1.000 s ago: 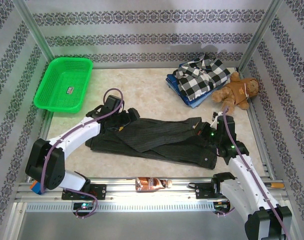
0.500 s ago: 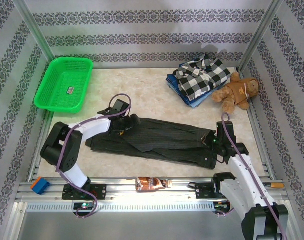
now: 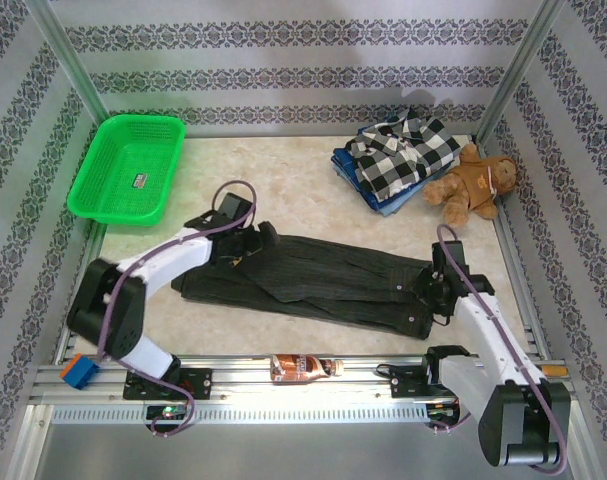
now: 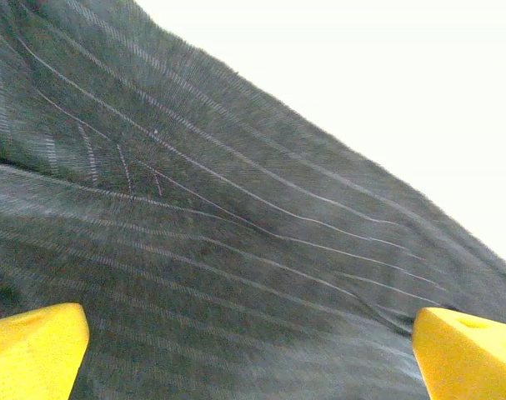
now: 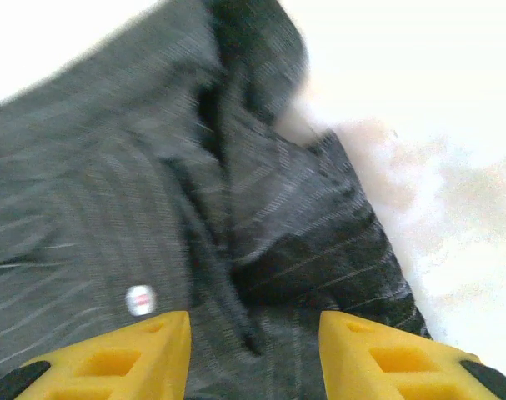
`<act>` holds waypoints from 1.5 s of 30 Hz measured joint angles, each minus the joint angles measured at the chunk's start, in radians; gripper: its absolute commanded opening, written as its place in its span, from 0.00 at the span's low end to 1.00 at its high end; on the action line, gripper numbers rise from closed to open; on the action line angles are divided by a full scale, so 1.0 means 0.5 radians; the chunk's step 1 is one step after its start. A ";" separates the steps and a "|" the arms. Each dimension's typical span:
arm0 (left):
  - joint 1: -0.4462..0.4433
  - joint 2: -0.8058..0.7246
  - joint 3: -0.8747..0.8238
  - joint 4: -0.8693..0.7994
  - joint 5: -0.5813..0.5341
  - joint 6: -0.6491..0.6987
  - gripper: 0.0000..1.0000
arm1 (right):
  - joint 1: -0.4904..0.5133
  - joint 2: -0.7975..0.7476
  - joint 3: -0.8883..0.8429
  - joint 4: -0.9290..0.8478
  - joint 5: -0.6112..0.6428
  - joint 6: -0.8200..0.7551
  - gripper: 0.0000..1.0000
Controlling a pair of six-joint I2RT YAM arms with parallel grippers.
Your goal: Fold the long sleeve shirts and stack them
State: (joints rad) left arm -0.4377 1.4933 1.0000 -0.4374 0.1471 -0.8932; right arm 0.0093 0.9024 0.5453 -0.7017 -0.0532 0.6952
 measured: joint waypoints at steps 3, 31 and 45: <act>0.000 -0.322 0.113 -0.234 -0.093 0.016 0.99 | 0.060 -0.077 0.164 -0.040 -0.042 -0.021 0.46; 0.290 1.169 0.975 -0.397 -0.327 0.555 0.36 | 1.015 1.174 0.440 0.089 0.010 0.233 0.29; 0.392 2.447 3.070 -0.558 0.116 0.914 0.35 | 1.635 1.745 0.862 0.999 -0.347 1.167 0.30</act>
State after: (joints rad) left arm -0.2417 2.7167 2.5351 -0.7162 0.2050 -0.4362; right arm 0.8268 1.7748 0.9764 -0.2024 -0.2268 1.2789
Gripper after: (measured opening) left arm 0.347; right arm 0.298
